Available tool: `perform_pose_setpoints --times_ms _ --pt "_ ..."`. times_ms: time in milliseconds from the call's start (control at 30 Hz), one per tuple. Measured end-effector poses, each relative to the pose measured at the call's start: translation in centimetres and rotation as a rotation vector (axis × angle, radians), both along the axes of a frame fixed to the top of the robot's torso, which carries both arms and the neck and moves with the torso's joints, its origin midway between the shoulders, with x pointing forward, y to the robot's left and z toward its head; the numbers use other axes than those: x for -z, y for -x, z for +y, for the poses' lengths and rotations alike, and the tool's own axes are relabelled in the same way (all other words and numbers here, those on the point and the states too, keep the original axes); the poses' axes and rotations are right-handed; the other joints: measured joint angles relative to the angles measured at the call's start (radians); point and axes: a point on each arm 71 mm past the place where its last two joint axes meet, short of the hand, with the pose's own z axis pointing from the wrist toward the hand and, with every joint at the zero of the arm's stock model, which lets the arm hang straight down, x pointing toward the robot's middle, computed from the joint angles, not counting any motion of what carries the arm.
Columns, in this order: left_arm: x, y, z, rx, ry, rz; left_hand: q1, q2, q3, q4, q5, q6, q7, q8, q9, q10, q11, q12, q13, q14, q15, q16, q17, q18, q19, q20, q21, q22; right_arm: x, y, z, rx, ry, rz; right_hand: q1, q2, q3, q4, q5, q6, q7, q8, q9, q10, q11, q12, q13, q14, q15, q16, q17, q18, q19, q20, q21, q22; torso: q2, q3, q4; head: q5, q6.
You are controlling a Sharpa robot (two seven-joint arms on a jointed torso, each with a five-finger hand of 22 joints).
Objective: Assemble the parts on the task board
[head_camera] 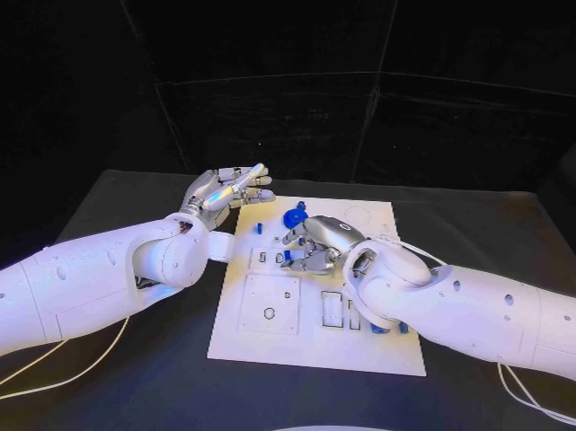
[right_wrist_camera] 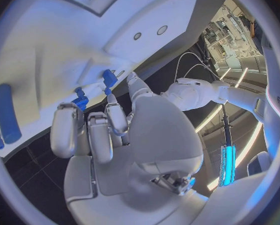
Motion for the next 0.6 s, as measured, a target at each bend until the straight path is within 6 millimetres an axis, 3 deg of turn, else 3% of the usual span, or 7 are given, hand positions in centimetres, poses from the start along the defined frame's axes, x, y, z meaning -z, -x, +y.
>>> perform_pose_setpoints --times_ms 67,167,367,400,467,533,600 --pt "0.0 0.0 0.1 0.002 -0.008 0.000 0.000 0.000 0.000 0.000 0.000 0.009 -0.005 0.000 -0.001 0.024 -0.009 0.000 0.001 0.037 -0.010 0.013 0.012 0.000 0.027 -0.010 0.013 0.005 -0.3 0.3 -0.6 -0.014 -0.021 -0.006 0.000 0.000 0.000 0.000 0.000 0.000 0.000 0.000 0.000 0.000 0.000 -0.004 -0.001 0.000 0.000 0.000 0.000 0.000 -0.003 0.003 -0.006 -0.004 0.000 -0.0001 0.0000 0.001 0.001" --pt "0.1 0.0 0.5 0.016 -0.041 0.005 0.000 0.000 -0.013 0.007 0.000 0.041 -0.019 0.000 -0.001 0.106 -0.034 0.018 0.010 0.154 -0.047 0.065 0.057 0.000 0.111 -0.046 0.058 0.023 -1.6 0.4 -2.1 -0.041 -0.063 -0.013 0.006 -0.005 -0.011 0.000 0.014 0.000 0.000 0.003 0.001 -0.013 0.002 -0.014 -0.012 0.000 0.000 -0.010 0.000 0.000 -0.017 0.012 -0.022 -0.036 -0.002 -0.0004 0.0000 0.002 0.005" --pt "0.2 0.0 1.0 0.097 -0.213 0.051 -0.015 -0.007 -0.032 0.020 0.000 0.078 -0.046 0.009 0.005 0.200 -0.073 0.044 0.039 0.311 -0.099 0.237 0.204 0.000 0.262 -0.103 0.163 0.073 -4.5 -0.5 -6.4 -0.032 -0.138 -0.006 0.023 0.003 -0.029 -0.002 0.041 0.007 -0.007 0.020 0.005 -0.029 -0.004 -0.031 -0.035 0.000 0.000 -0.023 0.001 0.000 -0.043 0.010 -0.046 -0.088 -0.008 -0.0002 -0.0005 0.001 0.008" --pt "0.2 0.0 1.0 0.113 -0.247 0.059 -0.021 -0.010 -0.037 0.026 0.000 0.087 -0.054 0.015 0.008 0.221 -0.082 0.059 0.051 0.316 -0.104 0.335 0.298 0.000 0.288 -0.114 0.186 0.085 -5.0 -0.7 -7.1 -0.025 -0.148 -0.004 0.024 0.005 -0.031 -0.002 0.041 0.013 -0.008 0.023 0.006 -0.029 -0.004 -0.032 -0.036 0.000 0.000 -0.023 0.001 0.000 -0.043 0.010 -0.050 -0.090 -0.010 0.0005 -0.0010 0.001 0.009" --pt "0.0 -0.1 1.0 0.151 -0.333 0.076 -0.036 -0.024 -0.053 0.042 0.000 0.110 -0.078 0.036 0.025 0.265 -0.105 0.113 0.098 0.317 -0.131 0.680 0.637 0.000 0.336 -0.137 0.249 0.121 -6.1 -1.2 -8.7 -0.003 -0.171 -0.003 0.029 0.009 -0.032 -0.001 0.045 0.014 -0.007 0.029 0.006 -0.029 -0.004 -0.032 -0.036 0.000 0.000 -0.023 0.001 0.000 -0.043 0.010 -0.050 -0.090 -0.014 0.0022 -0.0016 0.003 0.009" --pt "-0.3 -0.2 0.9 0.182 -0.410 0.091 -0.062 -0.018 -0.069 0.062 0.000 0.136 -0.093 0.067 0.049 0.301 -0.124 0.181 0.155 0.319 -0.143 0.939 0.900 0.000 0.353 -0.153 0.303 0.160 -6.9 -1.7 -10.1 0.021 -0.188 -0.002 0.029 0.009 -0.036 -0.002 0.047 0.018 -0.011 0.029 0.007 -0.029 -0.004 -0.032 -0.036 0.000 0.000 -0.023 0.001 0.000 -0.043 0.010 -0.050 -0.090 -0.019 0.0047 -0.0026 0.005 0.007" --pt "-0.6 -0.5 0.7 0.217 -0.505 0.107 -0.068 -0.012 -0.075 0.078 0.000 0.145 -0.111 0.119 0.094 0.310 -0.147 0.312 0.270 0.318 -0.162 1.128 1.088 -0.009 0.383 -0.171 0.449 0.304 -7.7 -2.4 -11.4 0.051 -0.203 -0.001 0.035 0.016 -0.036 -0.002 0.056 0.025 -0.012 0.038 0.007 -0.029 -0.004 -0.032 -0.036 0.000 0.000 -0.027 0.001 0.000 -0.043 0.010 -0.050 -0.092 -0.024 0.0070 -0.0031 0.007 0.006"
